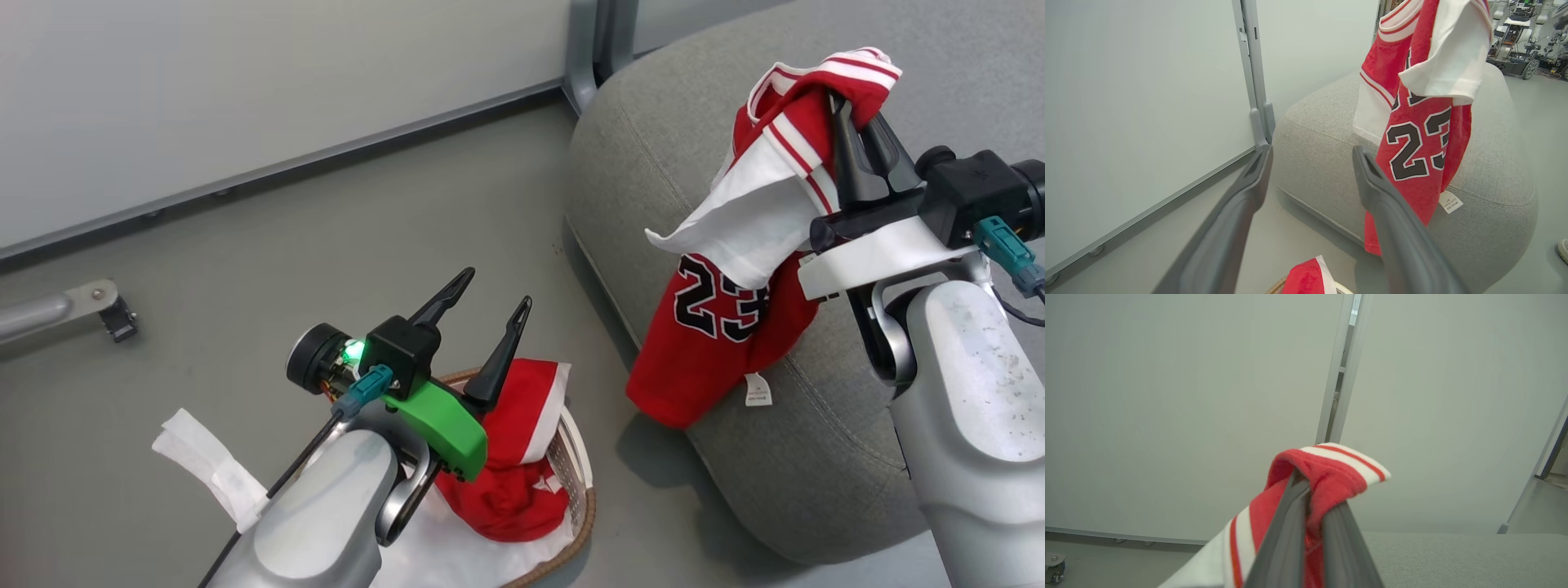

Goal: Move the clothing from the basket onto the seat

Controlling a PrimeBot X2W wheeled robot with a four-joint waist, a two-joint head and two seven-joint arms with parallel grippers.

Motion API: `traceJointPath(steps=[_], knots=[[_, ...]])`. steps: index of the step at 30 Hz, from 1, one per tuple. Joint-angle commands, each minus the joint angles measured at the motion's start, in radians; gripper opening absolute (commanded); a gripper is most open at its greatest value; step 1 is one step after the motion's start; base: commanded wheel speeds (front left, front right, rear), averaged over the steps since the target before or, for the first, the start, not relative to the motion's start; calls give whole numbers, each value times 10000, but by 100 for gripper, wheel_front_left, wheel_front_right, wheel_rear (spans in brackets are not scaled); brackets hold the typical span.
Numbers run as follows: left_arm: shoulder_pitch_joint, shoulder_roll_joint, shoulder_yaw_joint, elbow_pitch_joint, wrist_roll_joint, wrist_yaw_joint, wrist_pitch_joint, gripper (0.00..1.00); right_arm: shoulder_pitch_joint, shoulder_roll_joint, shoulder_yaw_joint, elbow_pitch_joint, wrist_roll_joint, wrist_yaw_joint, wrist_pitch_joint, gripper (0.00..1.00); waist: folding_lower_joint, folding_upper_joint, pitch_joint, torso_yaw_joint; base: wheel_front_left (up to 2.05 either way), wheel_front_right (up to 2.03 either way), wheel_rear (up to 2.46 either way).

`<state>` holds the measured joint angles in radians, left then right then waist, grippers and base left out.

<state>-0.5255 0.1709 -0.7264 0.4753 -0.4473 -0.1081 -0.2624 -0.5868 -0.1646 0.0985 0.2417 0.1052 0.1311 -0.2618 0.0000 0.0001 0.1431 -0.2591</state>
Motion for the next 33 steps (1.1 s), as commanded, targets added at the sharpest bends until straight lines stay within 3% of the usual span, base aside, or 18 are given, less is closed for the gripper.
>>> traceJointPath(steps=[1,11,19,25,33], knots=[[-189,9,37,40,112,-55,-36,100,107,4,-49,-77,62,-7,-49,0,0,-1,811,-748,0,0,0],[-571,-166,-10,130,678,-201,-37,100,-202,-33,-141,-26,62,-7,-49,0,0,-1,1637,-687,0,0,0],[-784,-190,70,-82,1135,-218,-37,100,-2204,-886,762,1135,393,-8,-49,0,0,-1,2229,28,0,0,0],[-920,-255,146,-418,1399,-230,-25,100,-4953,-2049,1072,2295,532,-10,408,0,0,-1,2859,745,0,0,0],[-1205,-383,188,-762,1702,-229,-23,100,-8229,-4002,168,3291,-229,-10,1220,0,0,-1,3720,1726,0,0,0]])
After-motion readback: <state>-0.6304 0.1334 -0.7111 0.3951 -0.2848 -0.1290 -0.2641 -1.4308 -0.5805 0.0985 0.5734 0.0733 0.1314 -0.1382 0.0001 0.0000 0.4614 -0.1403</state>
